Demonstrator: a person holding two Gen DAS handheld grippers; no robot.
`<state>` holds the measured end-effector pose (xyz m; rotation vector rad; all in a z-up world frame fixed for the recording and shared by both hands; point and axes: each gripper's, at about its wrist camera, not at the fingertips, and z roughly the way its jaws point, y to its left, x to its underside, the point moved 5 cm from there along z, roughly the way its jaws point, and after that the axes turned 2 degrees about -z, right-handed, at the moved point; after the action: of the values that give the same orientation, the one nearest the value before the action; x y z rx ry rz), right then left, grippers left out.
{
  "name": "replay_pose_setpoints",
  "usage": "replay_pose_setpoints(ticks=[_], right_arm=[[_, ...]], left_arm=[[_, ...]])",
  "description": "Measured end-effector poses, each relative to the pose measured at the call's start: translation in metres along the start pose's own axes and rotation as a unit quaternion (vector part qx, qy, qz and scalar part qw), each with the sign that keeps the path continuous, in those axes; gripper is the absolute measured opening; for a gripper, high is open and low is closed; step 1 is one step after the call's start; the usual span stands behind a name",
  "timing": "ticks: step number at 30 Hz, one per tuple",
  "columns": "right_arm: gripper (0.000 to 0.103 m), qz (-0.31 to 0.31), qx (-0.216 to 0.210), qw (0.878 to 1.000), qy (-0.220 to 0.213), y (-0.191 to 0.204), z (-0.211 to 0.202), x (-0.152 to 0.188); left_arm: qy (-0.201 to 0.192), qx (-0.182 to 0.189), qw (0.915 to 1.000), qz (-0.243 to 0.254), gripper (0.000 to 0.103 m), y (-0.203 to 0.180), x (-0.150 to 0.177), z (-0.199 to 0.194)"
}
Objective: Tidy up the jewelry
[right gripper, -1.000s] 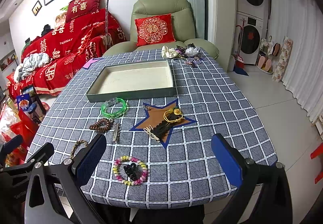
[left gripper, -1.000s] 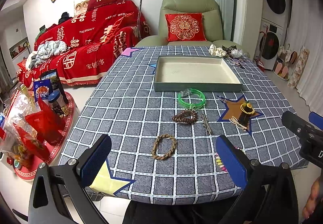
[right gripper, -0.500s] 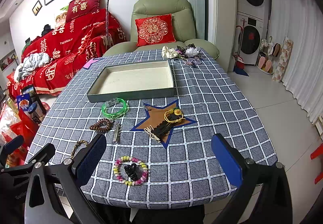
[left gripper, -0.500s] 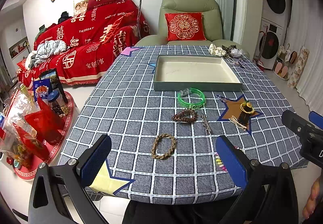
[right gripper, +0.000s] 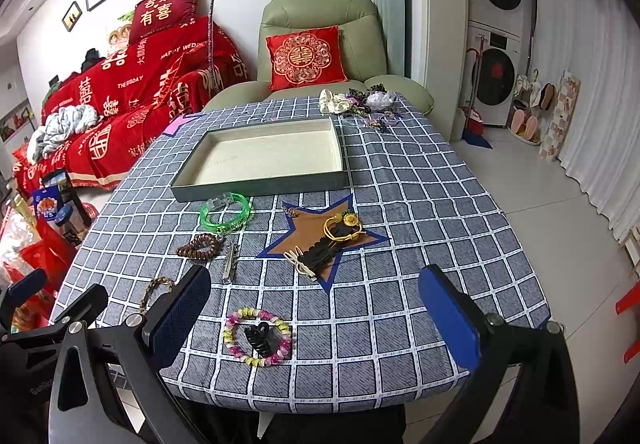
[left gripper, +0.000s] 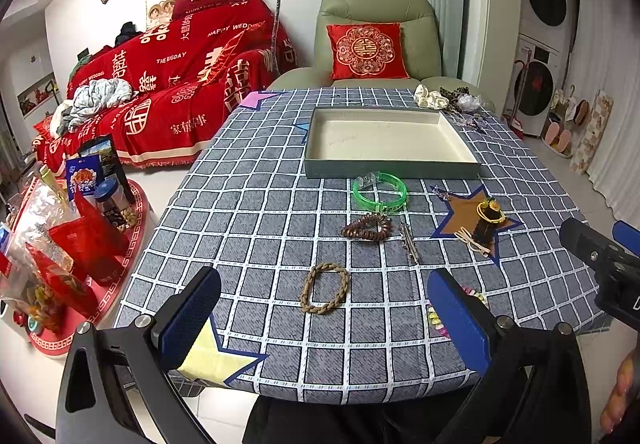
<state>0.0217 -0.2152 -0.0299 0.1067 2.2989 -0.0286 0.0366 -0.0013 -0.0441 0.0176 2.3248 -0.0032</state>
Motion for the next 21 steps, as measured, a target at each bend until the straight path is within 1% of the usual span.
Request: replay_pose_setpoints(ticks=[14,21], right_arm=[[0.103,0.011,0.009,1.000,0.019,-0.013,0.009,0.005],[0.103,0.015,0.014,0.999,0.045,-0.022,0.023,0.015]], left_arm=[[0.020,-0.003,0.9998,-0.002,0.103,0.007,0.005,0.013],[0.048,0.004,0.9988,-0.006,0.103,0.014,0.015,0.033]])
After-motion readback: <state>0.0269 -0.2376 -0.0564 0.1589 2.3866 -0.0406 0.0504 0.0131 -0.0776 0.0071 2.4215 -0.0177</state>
